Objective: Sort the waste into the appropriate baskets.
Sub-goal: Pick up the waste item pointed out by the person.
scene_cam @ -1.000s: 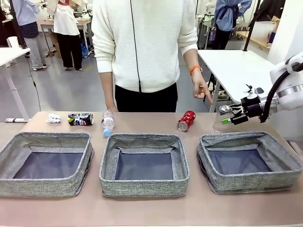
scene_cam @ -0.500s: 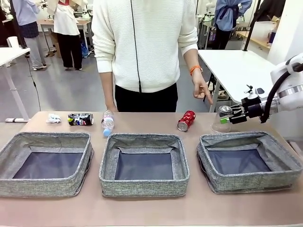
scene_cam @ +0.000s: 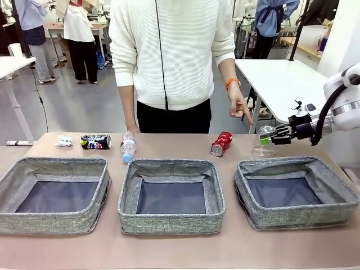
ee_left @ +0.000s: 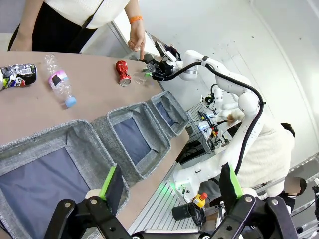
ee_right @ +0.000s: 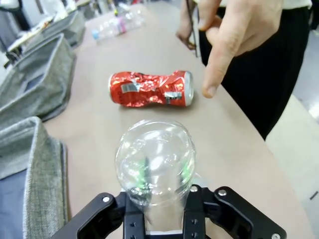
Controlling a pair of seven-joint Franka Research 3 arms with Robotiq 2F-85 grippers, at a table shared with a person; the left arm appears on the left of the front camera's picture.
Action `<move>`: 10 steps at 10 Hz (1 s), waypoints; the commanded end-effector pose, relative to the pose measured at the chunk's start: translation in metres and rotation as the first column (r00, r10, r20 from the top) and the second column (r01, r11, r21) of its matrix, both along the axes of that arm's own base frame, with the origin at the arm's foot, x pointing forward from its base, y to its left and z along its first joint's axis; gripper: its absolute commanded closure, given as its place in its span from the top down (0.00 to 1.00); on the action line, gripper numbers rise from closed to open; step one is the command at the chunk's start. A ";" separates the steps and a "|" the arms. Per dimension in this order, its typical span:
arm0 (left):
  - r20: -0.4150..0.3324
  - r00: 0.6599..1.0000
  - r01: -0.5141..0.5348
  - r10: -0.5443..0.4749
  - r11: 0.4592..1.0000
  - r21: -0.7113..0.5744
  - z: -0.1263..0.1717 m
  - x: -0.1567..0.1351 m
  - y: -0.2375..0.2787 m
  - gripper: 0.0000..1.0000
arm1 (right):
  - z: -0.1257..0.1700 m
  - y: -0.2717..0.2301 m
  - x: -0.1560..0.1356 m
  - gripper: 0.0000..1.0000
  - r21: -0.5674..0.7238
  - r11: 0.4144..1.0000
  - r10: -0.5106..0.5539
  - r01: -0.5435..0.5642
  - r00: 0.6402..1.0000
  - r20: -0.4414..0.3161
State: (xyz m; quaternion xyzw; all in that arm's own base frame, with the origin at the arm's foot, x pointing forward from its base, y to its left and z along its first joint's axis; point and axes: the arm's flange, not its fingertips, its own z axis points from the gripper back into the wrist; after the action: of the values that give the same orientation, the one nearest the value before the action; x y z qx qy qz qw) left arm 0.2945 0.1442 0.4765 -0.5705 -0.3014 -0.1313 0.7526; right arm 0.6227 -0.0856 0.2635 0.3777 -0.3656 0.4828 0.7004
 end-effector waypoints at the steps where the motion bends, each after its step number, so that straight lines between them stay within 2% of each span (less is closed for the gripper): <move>1: 0.025 1.000 0.001 -0.001 1.000 -0.018 0.002 0.001 -0.002 1.00 | 0.002 -0.001 0.003 0.00 -0.017 1.000 0.018 -0.018 0.999 -0.039; 4: 0.025 1.000 0.001 -0.001 1.000 -0.018 0.002 0.001 -0.002 1.00 | 0.012 -0.005 0.002 0.00 -0.029 0.999 0.026 -0.028 0.998 -0.053; 5: 0.025 1.000 0.001 -0.001 1.000 -0.018 0.002 0.001 -0.002 1.00 | 0.024 -0.007 -0.001 0.00 -0.033 0.999 0.035 -0.036 0.998 -0.055; 6: 0.025 1.000 0.001 -0.001 1.000 -0.018 0.002 0.001 -0.002 1.00 | 0.055 -0.012 -0.007 0.00 -0.062 0.998 0.029 -0.033 0.998 -0.059; 7: 0.025 1.000 0.001 -0.001 1.000 -0.018 0.002 0.001 -0.002 1.00 | 0.105 -0.017 -0.017 0.00 -0.099 0.995 0.023 -0.029 0.998 -0.059; 8: 0.025 1.000 0.001 -0.001 1.000 -0.018 0.002 0.001 -0.002 1.00 | 0.166 -0.017 -0.035 0.00 -0.099 0.993 0.043 -0.060 0.986 -0.159; 9: 0.025 1.000 0.001 -0.001 1.000 -0.018 0.002 0.001 -0.002 1.00 | 0.236 -0.008 -0.058 0.00 -0.224 0.973 0.021 -0.059 0.985 -0.169; 10: 0.025 1.000 0.001 -0.001 1.000 -0.018 0.002 0.001 -0.002 1.00 | 0.287 0.009 -0.084 0.00 -0.315 0.942 0.070 -0.120 0.984 -0.165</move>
State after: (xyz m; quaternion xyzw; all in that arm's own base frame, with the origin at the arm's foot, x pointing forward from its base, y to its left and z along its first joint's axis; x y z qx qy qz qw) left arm 0.2944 0.1443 0.4769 -0.5703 -0.3019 -0.1318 0.7525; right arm 0.5610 -0.0980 0.5094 0.3326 -0.2572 0.5089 0.7512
